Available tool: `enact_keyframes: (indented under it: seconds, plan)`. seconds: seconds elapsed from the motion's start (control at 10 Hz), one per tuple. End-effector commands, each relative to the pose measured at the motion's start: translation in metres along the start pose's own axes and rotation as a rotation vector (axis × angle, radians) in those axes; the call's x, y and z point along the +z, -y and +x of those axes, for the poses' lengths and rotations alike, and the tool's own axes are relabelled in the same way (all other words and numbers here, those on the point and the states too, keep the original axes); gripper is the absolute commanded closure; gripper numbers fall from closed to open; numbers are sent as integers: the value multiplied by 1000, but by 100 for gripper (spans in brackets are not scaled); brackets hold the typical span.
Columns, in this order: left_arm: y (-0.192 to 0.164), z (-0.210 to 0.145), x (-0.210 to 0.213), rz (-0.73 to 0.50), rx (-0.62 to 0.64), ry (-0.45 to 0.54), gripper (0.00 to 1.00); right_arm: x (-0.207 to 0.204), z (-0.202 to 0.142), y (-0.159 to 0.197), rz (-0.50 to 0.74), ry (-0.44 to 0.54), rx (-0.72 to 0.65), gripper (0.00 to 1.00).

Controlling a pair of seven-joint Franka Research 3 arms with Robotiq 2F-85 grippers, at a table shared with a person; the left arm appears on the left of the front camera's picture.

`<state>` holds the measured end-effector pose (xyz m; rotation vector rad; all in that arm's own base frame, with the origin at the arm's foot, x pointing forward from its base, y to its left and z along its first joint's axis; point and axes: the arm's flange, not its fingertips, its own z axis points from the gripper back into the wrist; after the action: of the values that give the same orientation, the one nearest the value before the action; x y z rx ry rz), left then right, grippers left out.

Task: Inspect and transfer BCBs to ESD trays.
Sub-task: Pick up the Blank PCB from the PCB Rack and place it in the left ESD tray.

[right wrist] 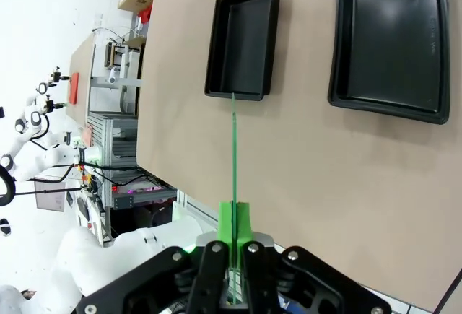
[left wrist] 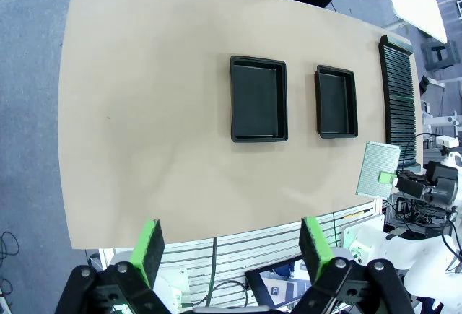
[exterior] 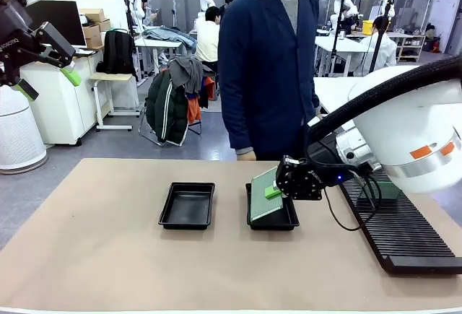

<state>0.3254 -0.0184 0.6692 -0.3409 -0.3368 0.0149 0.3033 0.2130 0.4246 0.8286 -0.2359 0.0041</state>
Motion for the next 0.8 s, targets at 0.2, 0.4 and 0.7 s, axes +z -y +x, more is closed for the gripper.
enact_keyframes:
  seconds: [0.2, 0.4, 0.7]
  plan:
    - [-2, 0, -2, -11, -13, 4, 0, -55, 45, 2, 42, -30, 14, 97]
    - [-2, 0, -2, -11, -13, 4, 0, -84, 73, -12, 59, -45, 25, 97]
    - [-2, 0, -2, -11, -13, 4, 0, -119, 102, -34, 83, -70, 9, 97]
